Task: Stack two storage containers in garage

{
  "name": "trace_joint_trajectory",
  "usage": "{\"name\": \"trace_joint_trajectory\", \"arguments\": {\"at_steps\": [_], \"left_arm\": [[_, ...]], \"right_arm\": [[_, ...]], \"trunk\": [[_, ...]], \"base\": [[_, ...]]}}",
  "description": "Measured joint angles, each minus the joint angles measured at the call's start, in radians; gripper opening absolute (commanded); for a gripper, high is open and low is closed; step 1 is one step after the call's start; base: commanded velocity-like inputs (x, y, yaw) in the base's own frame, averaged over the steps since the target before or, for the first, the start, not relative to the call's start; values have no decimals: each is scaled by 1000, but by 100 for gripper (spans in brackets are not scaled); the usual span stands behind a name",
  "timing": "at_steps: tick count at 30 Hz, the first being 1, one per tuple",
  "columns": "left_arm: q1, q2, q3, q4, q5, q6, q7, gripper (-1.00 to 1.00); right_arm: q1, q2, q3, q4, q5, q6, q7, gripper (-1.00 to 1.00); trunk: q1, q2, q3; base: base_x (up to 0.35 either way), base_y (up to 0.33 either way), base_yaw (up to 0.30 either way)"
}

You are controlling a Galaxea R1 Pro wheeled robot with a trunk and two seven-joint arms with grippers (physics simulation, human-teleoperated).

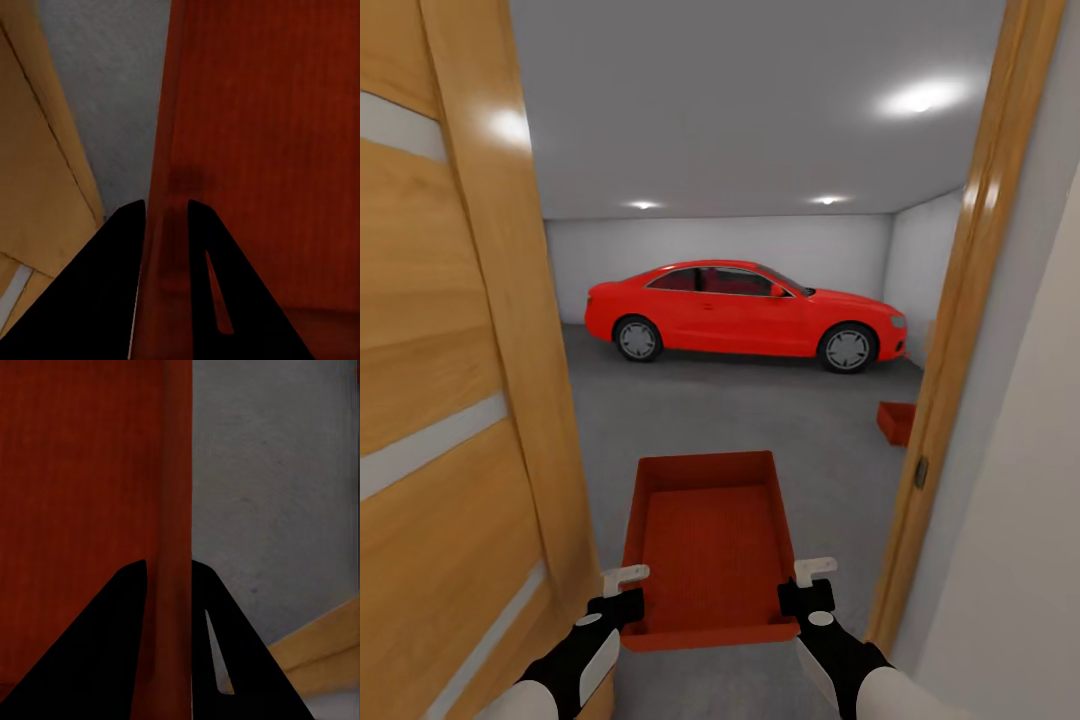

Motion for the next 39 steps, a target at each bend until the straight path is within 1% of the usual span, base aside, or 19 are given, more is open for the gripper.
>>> {"name": "trace_joint_trajectory", "arguments": {"at_steps": [6, 14, 25, 36, 39], "left_arm": [[0, 0, 0, 0, 0, 0, 0, -100], [0, 0, -1, -3, 0, 3, 1, -100], [0, 1, -1, -4, 0, 5, 0, -100], [0, 1, -1, -5, 0, 5, 1, -100], [0, 1, -1, -5, 0, 5, 1, -100]], "right_arm": [[0, 0, 0, 0, 0, 0, 0, -100], [0, 0, -1, 0, 0, 0, 0, -100], [0, 1, -1, 0, 0, 0, -1, -100], [0, 0, -2, 0, 0, 0, 0, -100], [0, 0, -2, 0, 0, 0, 0, -100]], "trunk": [[0, 0, 0], [0, 0, 0], [0, 0, 0], [0, 0, 0], [0, 0, 0]], "base": [[211, 188, -183], [27, 23, -34], [0, 0, -246], [1, 1, -21], [79, 129, 0]]}}
